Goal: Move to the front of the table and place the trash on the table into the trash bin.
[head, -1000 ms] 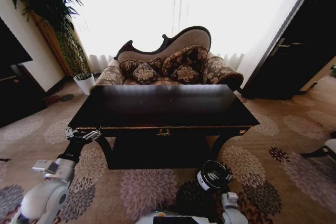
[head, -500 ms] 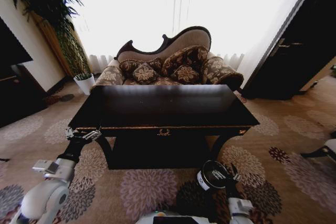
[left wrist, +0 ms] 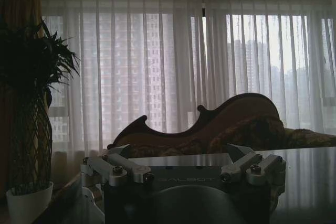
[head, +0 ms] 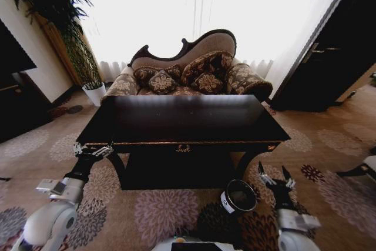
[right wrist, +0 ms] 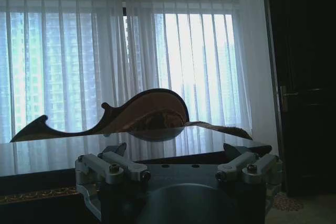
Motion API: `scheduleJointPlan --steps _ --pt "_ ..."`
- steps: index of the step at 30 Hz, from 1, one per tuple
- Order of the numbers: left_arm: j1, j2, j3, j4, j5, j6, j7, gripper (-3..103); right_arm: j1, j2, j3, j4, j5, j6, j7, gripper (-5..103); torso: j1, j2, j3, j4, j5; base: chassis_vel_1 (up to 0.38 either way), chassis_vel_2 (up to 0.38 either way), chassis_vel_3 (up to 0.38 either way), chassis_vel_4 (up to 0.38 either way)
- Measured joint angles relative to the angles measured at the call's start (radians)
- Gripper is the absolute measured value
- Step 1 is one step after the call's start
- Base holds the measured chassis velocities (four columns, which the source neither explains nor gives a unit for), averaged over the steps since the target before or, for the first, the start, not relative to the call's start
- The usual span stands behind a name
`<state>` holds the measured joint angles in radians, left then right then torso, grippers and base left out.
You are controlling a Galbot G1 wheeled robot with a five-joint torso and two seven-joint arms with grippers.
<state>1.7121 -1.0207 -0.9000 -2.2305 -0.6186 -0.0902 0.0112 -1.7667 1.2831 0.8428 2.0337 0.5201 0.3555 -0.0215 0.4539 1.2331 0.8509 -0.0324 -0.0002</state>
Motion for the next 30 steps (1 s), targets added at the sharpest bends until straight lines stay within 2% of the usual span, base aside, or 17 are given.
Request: scheduleJointPlan --steps 8,12,14,18,22,30 --pt "0.0 0.0 0.0 0.0 0.0 0.0 0.0 100 0.024 -0.078 -0.005 0.07 0.004 -0.038 -0.009 100 0.0 0.0 0.0 -0.0001 0.0001 0.0 0.0 0.0 0.0" --pt "0.0 0.0 0.0 0.0 0.0 0.0 0.0 100 0.072 -0.185 -0.045 0.052 -0.004 -0.068 -0.008 100 0.0 0.0 0.0 -0.0001 0.0003 0.0 0.0 0.0 0.0" --pt "0.0 0.0 0.0 0.0 0.0 0.0 0.0 100 0.082 -0.198 -0.05 0.048 -0.004 -0.074 -0.007 100 0.0 0.0 0.0 -0.0001 0.0003 0.0 0.0 0.0 0.0" --pt "0.0 0.0 0.0 0.0 0.0 0.0 0.0 100 0.176 -0.296 -0.105 -0.003 -0.012 -0.133 0.026 100 0.0 0.0 0.0 0.0002 0.0003 0.0 0.0 0.0 0.0" --pt "0.0 0.0 0.0 0.0 0.0 0.0 0.0 100 0.197 -0.327 -0.116 -0.005 0.008 -0.165 0.038 100 0.0 0.0 0.0 0.0 0.0002 0.0 0.0 0.0 0.0" --pt "0.0 0.0 0.0 0.0 0.0 0.0 0.0 100 0.205 -0.338 -0.122 -0.014 0.035 -0.166 0.044 100 0.0 0.0 0.0 0.0 0.0001 0.0 0.0 0.0 0.0"
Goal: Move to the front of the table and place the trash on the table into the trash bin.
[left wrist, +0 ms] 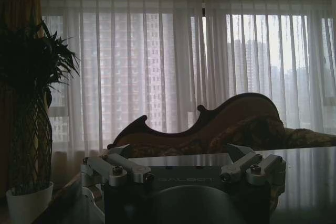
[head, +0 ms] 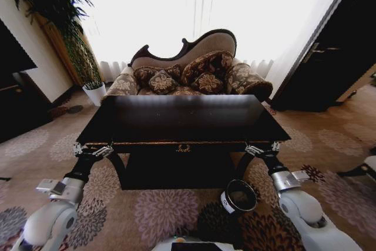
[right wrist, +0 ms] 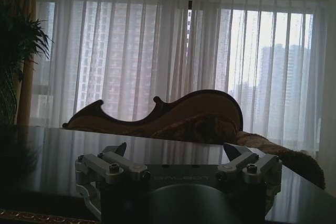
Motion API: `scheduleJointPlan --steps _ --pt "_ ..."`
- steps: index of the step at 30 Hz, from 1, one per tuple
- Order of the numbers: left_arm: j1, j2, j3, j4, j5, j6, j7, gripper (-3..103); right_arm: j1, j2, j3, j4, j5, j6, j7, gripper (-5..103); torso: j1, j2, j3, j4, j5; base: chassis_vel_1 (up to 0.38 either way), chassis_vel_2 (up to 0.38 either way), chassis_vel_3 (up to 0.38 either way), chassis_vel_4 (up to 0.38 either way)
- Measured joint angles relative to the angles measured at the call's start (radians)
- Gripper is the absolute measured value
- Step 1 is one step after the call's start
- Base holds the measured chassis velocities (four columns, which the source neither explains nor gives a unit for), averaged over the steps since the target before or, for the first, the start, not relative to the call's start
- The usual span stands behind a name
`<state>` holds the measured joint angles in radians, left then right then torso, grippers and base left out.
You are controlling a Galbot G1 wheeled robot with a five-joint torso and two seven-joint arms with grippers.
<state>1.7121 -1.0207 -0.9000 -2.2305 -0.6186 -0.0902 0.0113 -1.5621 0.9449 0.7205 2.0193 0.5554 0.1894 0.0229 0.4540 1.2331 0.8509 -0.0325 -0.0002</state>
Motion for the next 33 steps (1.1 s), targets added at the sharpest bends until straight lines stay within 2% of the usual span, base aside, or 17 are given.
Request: scheduleJointPlan --steps 33 --pt "0.0 0.0 0.0 0.0 0.0 0.0 0.0 100 0.001 0.002 0.002 -0.007 0.014 0.001 0.003 100 0.0 0.0 0.0 0.0 0.0 0.005 -0.005 -0.007 0.005"
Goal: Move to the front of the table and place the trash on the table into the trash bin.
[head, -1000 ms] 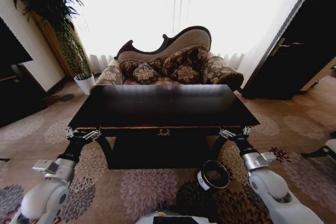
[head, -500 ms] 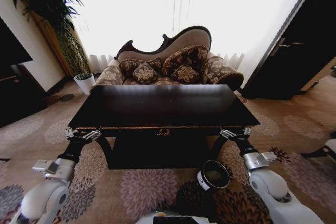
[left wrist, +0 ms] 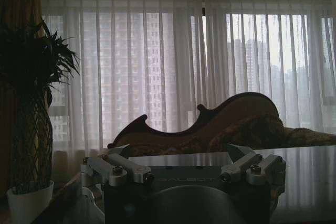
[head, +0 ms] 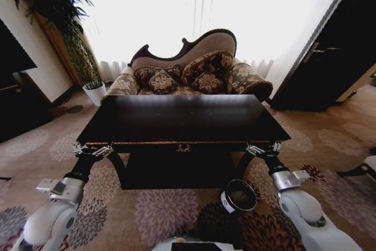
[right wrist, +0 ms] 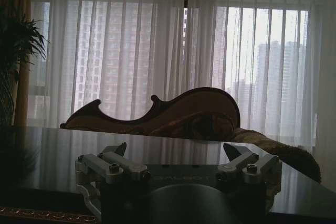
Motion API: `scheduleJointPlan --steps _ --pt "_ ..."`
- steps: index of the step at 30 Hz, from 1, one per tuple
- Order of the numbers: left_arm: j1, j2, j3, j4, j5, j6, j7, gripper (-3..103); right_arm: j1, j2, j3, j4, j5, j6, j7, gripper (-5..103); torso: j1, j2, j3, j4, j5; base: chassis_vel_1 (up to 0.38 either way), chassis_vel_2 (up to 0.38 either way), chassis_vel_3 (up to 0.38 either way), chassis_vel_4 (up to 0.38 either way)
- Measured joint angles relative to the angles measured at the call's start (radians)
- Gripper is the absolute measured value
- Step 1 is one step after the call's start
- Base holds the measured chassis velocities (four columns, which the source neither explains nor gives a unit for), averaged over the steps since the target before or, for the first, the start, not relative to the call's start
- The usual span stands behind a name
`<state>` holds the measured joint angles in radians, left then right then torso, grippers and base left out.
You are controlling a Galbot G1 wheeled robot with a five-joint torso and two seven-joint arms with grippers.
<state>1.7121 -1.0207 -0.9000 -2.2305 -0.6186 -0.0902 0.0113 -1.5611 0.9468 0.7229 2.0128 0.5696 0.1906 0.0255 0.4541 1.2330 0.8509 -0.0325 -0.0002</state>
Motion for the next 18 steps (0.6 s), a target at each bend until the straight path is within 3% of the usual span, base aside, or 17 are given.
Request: scheduleJointPlan --steps 18 --pt "0.0 0.0 0.0 0.0 0.0 0.0 0.0 100 0.0 0.0 0.0 0.0 -0.001 0.001 0.0 100 -0.001 0.0 0.0 0.0 0.0 0.137 -0.131 -0.133 0.14"
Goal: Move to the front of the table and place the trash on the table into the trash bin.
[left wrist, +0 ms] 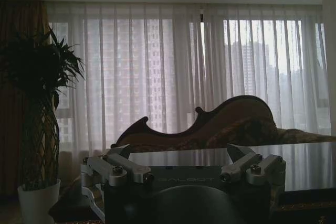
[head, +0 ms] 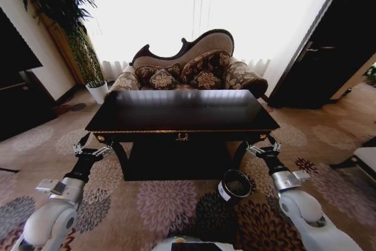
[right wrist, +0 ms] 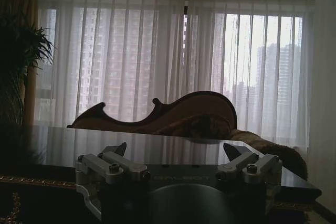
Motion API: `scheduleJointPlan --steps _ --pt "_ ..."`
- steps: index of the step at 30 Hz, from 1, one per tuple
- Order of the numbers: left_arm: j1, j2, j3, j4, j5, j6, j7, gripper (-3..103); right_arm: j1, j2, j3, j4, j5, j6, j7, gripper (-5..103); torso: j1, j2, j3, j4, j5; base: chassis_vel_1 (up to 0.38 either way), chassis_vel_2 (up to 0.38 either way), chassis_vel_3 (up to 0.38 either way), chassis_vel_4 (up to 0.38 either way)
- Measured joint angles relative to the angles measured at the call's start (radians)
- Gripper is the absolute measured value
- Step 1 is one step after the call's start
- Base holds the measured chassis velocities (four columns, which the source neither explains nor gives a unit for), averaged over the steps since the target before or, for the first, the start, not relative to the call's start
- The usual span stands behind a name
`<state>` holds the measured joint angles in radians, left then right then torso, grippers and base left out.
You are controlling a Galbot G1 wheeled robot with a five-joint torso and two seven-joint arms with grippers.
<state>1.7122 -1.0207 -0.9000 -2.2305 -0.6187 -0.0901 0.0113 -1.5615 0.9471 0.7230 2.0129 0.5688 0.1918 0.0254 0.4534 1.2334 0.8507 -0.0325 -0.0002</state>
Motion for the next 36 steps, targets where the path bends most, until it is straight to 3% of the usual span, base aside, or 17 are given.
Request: scheduleJointPlan --steps 36 --pt "0.0 0.0 0.0 0.0 0.0 0.0 0.0 100 0.0 0.0 0.0 0.0 0.0 0.0 0.0 100 0.001 0.0 0.0 0.0 0.0 0.131 -0.138 -0.133 0.129"
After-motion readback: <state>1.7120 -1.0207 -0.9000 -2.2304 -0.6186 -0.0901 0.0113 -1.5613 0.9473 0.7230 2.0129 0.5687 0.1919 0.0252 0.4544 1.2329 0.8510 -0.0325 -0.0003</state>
